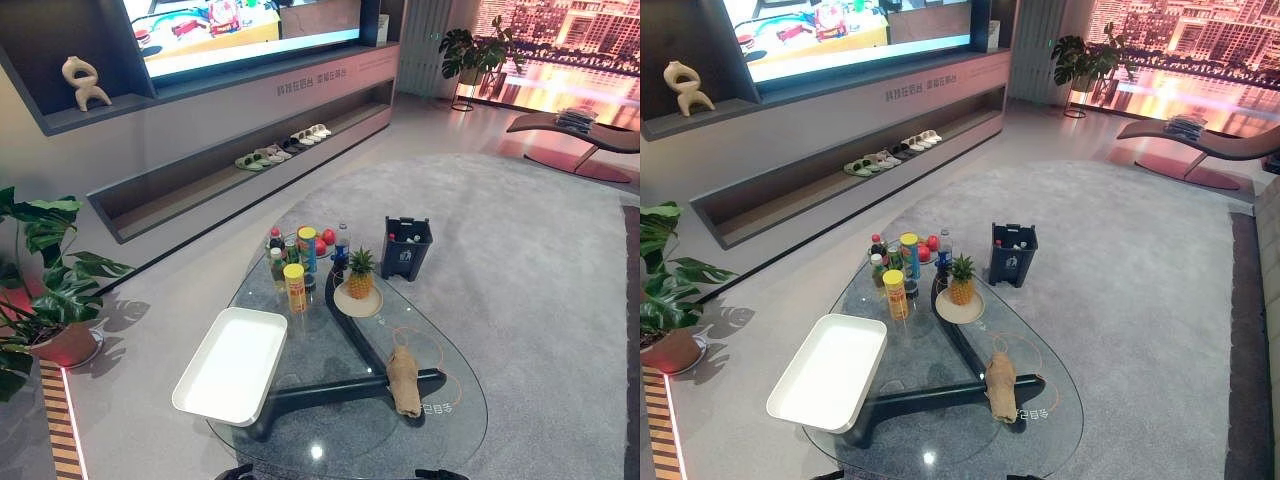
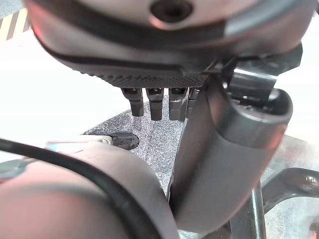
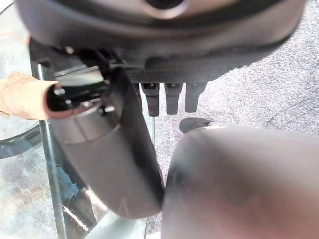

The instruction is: Wipe the table with a cloth and put it in the basket.

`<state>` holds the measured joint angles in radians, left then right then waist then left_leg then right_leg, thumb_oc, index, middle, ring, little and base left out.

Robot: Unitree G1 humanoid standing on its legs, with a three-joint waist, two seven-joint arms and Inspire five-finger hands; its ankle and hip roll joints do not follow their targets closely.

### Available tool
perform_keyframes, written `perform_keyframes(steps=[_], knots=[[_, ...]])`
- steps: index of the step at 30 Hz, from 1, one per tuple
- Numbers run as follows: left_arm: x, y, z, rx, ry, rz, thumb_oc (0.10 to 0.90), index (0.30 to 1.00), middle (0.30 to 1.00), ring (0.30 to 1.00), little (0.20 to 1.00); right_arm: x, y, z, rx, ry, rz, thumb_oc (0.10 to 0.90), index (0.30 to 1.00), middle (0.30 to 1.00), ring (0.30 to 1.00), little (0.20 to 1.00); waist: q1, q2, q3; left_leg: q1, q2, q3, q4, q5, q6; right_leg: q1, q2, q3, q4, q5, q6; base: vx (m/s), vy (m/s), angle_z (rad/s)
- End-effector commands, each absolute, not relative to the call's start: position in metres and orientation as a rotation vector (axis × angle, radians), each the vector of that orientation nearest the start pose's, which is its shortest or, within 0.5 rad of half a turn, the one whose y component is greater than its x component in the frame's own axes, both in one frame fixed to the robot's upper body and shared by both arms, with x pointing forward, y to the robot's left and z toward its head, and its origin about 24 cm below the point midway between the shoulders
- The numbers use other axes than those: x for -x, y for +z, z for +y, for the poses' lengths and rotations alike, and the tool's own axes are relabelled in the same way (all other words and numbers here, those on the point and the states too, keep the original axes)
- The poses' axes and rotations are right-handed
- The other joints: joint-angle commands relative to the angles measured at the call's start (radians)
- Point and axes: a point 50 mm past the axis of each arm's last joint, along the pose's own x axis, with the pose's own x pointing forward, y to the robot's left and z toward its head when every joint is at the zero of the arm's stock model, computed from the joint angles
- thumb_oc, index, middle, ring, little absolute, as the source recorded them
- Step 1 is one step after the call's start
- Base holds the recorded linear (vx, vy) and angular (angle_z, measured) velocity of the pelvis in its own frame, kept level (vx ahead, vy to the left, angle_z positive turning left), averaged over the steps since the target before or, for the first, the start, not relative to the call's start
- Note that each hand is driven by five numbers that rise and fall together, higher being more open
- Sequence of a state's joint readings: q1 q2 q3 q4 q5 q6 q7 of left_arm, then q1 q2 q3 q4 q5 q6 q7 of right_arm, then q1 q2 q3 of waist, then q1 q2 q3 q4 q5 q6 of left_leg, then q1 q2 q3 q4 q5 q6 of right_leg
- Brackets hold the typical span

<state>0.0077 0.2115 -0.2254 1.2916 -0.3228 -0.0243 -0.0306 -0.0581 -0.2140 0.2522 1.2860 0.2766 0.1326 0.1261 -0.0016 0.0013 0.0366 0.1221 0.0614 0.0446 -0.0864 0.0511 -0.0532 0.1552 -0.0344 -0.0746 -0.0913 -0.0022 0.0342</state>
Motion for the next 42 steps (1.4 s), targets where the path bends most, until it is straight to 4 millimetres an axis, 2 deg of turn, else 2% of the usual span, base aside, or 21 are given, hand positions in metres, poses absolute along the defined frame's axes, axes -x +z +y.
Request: perform_keyframes(steps=[1, 26, 34, 38, 42], knots=[[-0.096, -0.169, 0.194, -0.001, 0.059, 1.228, 0.800, 0.900, 0.900, 0.900, 0.900, -0.088, -0.170, -0.199, 0.010, 0.027, 1.418, 0.800, 0.900, 0.900, 0.900, 0.900, 0.020, -0.018, 0.022, 0.009, -0.069, -0.004, 0.014, -0.063, 0.048, -0.028, -0.017, -0.038, 0.004, 0.037, 0.022, 0.00, 0.000, 0.00], [-0.093, -0.170, 0.193, 0.007, 0.044, 1.254, 0.800, 0.900, 0.900, 0.900, 0.900, -0.089, -0.170, -0.200, 0.029, 0.031, 1.399, 0.800, 0.900, 0.900, 0.900, 0.900, 0.021, -0.019, 0.025, 0.010, -0.070, -0.003, 0.015, -0.064, 0.051, -0.028, -0.017, -0.038, 0.004, 0.038, 0.023, 0.00, 0.000, 0.00], [-0.092, -0.170, 0.193, 0.003, 0.060, 1.259, 0.800, 0.900, 0.900, 0.900, 0.900, -0.102, -0.167, -0.199, 0.055, -0.020, 1.287, 0.800, 0.900, 0.900, 0.900, 0.900, 0.017, -0.024, 0.033, 0.003, -0.073, 0.004, 0.031, -0.071, 0.051, -0.036, -0.019, -0.033, 0.004, 0.046, 0.025, 0.00, 0.000, 0.00], [-0.091, -0.170, 0.195, 0.004, 0.064, 1.254, 0.800, 0.900, 0.900, 0.900, 0.900, -0.112, -0.164, -0.199, 0.047, -0.023, 1.220, 0.800, 0.900, 0.900, 0.900, 0.900, 0.015, -0.030, 0.048, -0.020, -0.079, 0.011, 0.076, -0.086, 0.051, -0.047, -0.021, -0.026, 0.006, 0.053, 0.025, 0.00, 0.000, 0.00], [-0.100, -0.166, 0.197, 0.004, 0.058, 1.208, 0.800, 0.900, 0.900, 0.900, 0.900, -0.145, -0.151, -0.196, 0.037, -0.032, 1.072, 0.800, 0.900, 0.900, 0.900, 0.900, 0.016, -0.037, 0.096, -0.103, -0.088, 0.014, 0.160, -0.096, 0.055, -0.103, -0.026, -0.019, 0.039, 0.059, 0.017, -0.08, -0.021, -0.02]])
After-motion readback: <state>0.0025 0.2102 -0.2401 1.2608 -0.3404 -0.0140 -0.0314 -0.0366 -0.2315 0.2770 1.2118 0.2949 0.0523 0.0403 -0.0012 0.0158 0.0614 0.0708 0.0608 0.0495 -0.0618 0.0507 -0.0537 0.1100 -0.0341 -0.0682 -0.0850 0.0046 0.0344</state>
